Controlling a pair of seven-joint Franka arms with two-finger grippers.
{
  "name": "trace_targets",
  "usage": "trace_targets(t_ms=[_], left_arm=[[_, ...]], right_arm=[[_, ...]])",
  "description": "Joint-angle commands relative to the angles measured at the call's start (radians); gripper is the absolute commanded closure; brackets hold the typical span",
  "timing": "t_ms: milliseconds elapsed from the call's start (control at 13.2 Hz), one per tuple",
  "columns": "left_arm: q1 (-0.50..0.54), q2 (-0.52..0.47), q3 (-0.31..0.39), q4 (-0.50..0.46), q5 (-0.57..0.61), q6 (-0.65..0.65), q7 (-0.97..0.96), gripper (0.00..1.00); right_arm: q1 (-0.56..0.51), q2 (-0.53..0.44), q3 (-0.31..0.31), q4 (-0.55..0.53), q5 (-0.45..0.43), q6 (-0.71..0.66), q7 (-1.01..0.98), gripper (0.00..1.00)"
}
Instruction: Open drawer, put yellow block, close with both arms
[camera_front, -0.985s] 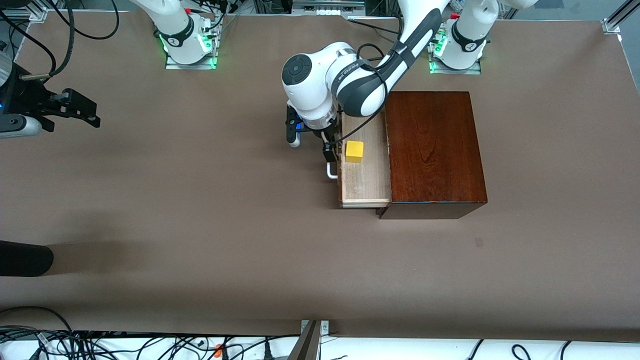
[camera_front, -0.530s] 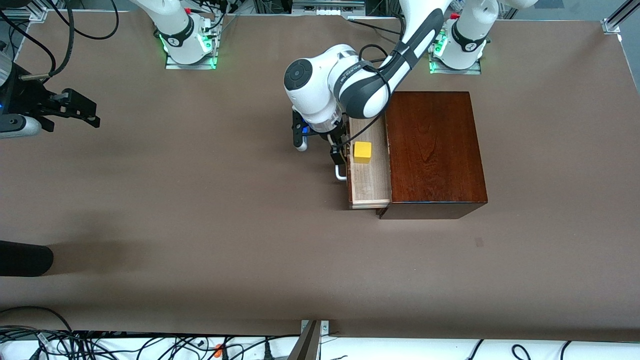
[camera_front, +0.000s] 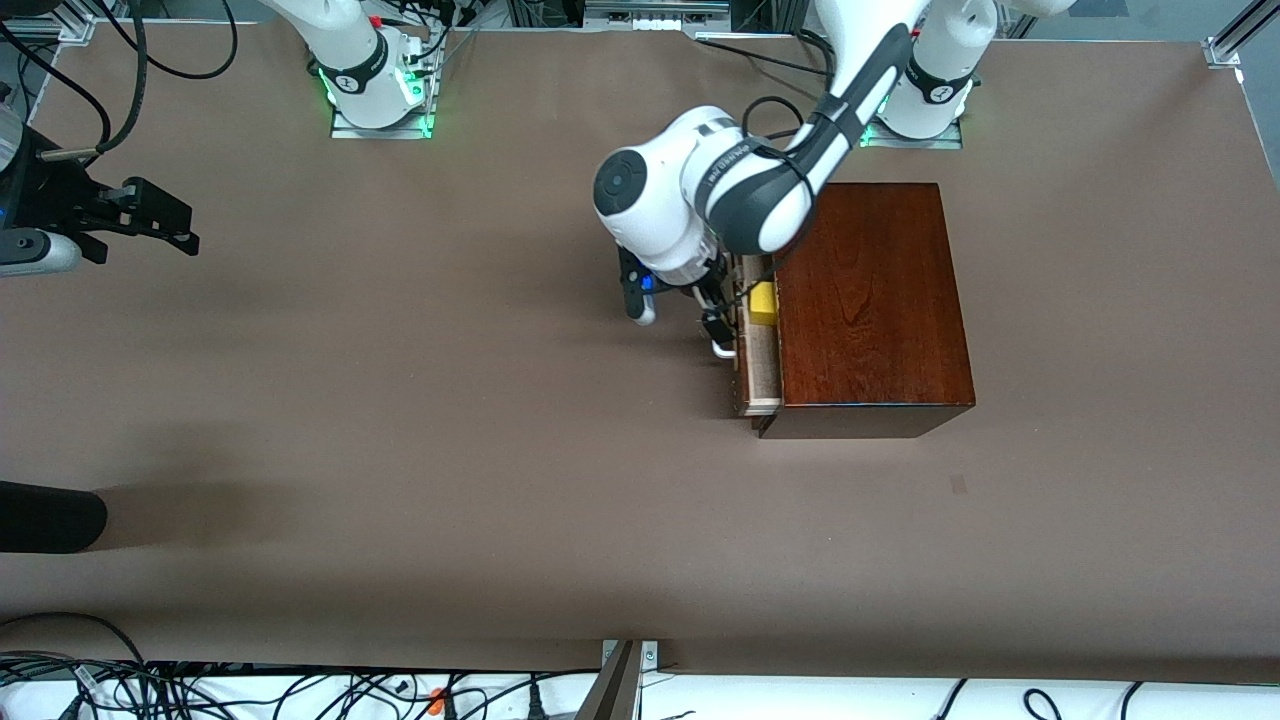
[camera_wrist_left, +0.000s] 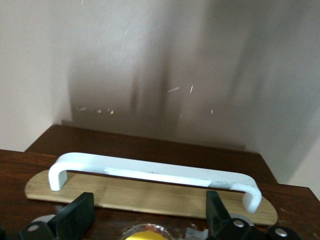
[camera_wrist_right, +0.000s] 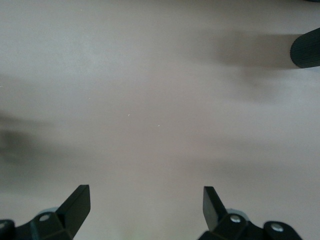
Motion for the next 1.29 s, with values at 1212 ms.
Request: trace_targets(t_ms=[1212], left_arm=[[-0.075, -0.059, -0.005, 0.188, -0.015, -0.035, -0.991, 0.00]], right_arm=[[-0.013, -0.002, 0.006, 0.005, -0.004, 0.002, 0.001, 0.00]])
